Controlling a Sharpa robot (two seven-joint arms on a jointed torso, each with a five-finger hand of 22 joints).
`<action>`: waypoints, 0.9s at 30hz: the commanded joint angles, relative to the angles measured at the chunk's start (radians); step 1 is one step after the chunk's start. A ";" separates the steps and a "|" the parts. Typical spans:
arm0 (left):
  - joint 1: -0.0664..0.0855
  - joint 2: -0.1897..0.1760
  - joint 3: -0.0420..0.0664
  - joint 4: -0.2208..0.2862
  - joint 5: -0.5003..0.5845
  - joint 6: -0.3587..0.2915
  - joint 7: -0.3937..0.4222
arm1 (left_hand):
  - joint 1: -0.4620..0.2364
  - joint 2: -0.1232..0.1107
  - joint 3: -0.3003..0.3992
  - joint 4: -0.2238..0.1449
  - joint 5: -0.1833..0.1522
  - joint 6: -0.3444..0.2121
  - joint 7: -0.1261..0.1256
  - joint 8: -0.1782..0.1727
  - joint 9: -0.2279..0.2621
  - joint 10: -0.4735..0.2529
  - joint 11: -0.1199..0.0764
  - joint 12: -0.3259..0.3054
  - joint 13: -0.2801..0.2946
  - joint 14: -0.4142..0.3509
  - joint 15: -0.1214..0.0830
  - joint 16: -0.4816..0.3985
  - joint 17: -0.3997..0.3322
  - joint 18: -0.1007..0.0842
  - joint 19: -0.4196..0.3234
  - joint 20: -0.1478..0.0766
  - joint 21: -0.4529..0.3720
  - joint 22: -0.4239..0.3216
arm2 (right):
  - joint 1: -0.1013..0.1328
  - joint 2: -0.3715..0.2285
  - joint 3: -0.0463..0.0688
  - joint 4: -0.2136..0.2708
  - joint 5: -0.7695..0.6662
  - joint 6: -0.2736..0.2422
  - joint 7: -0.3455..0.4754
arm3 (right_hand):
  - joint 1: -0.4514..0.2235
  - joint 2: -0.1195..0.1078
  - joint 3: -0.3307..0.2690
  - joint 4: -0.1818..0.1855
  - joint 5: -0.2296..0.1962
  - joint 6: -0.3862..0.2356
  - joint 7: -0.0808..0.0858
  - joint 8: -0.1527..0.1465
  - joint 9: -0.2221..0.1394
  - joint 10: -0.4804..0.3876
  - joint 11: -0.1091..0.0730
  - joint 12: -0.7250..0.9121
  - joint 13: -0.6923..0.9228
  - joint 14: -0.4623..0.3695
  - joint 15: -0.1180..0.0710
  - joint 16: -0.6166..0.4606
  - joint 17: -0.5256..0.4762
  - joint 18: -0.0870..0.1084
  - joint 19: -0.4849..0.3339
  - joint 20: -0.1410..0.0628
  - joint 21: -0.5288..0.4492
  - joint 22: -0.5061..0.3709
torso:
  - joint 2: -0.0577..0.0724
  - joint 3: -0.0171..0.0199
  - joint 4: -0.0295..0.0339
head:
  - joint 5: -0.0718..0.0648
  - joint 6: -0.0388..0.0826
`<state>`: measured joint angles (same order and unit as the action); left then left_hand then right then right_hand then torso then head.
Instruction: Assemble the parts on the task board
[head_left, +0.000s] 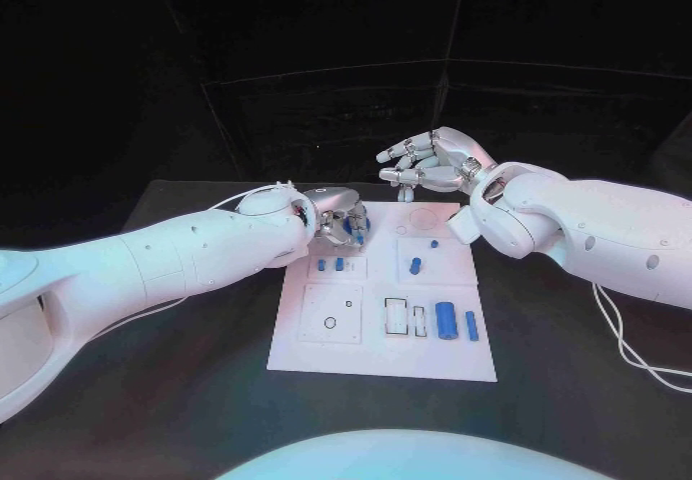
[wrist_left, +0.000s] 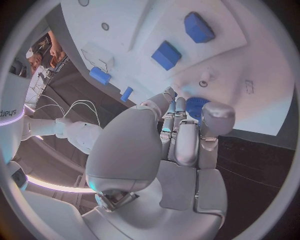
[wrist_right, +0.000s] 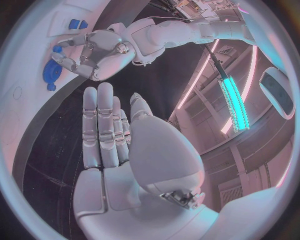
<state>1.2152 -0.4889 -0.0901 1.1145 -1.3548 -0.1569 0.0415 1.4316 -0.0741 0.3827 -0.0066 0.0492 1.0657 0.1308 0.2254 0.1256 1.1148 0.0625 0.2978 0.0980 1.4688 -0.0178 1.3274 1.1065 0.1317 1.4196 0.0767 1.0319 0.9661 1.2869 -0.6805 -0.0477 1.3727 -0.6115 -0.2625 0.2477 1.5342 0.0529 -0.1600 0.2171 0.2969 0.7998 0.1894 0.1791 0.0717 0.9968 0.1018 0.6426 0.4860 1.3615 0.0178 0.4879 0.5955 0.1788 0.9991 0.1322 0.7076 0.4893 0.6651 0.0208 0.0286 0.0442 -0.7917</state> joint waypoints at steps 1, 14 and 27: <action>0.000 -0.026 0.019 0.027 0.035 -0.036 0.001 | -0.010 0.003 0.005 0.000 -0.002 0.002 -0.001 -0.004 -0.001 0.008 -0.001 -0.005 -0.002 0.013 -0.006 0.002 0.000 -0.012 0.001 -0.004 0.004 0.001 | 0.001 -0.002 0.001 -0.004 0.004 0.003 0.010 | 0.001 0.009 0.001 -0.002 0.005 -0.002 0.000 0.003 0.001 -0.006 -0.002 0.005 -0.002 0.006 0.004 -0.005 0.001 0.004 0.004 0.000 -0.006 -0.002 | -0.001 -0.0002 0.0025 | -0.002 -0.002; -0.002 -0.100 0.049 0.079 0.048 0.021 -0.045 | -0.016 0.000 0.007 -0.001 -0.002 0.004 -0.001 -0.008 -0.002 0.011 0.000 -0.010 -0.004 0.012 -0.005 0.000 -0.006 -0.012 0.000 -0.004 0.006 0.003 | -0.005 -0.003 0.001 -0.010 0.004 0.005 0.009 | 0.001 0.009 0.001 -0.002 0.005 -0.002 0.000 0.003 0.001 -0.006 -0.002 0.005 -0.002 0.006 0.004 -0.005 0.001 0.004 0.004 0.000 -0.006 -0.002 | -0.002 0.0008 0.0042 | 0.000 -0.004; -0.020 -0.118 0.047 0.071 0.049 0.088 -0.070 | -0.027 -0.006 0.006 0.001 -0.002 0.007 -0.001 -0.012 -0.004 0.015 0.000 -0.015 -0.006 0.012 -0.005 -0.001 -0.011 -0.013 -0.001 -0.003 0.009 0.008 | -0.006 -0.002 0.001 -0.013 0.004 0.008 0.009 | 0.002 0.011 0.002 -0.002 0.005 -0.003 0.000 0.004 0.001 -0.008 -0.001 0.006 -0.002 0.006 0.005 -0.007 0.003 0.004 0.004 0.000 -0.007 -0.002 | -0.002 0.0003 0.0036 | 0.002 -0.005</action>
<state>1.1956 -0.6083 -0.0438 1.1885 -1.3143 -0.1062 -0.0125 1.4161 -0.0805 0.3824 -0.0068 0.0492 1.0656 0.1307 0.2169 0.1223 1.1222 0.0624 0.2892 0.0924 1.4688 -0.0177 1.3274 1.0963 0.1318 1.4195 0.0768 1.0360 0.9728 1.2795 -0.6837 -0.0477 1.3587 -0.6115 -0.2621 0.2477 1.5342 0.0529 -0.1600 0.2171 0.2968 0.7998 0.1894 0.1790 0.0717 0.9968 0.1018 0.6426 0.4845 1.3615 0.0178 0.4880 0.5976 0.1788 0.9991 0.1322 0.7076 0.4885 0.6627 0.0217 0.0342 0.0447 -0.7972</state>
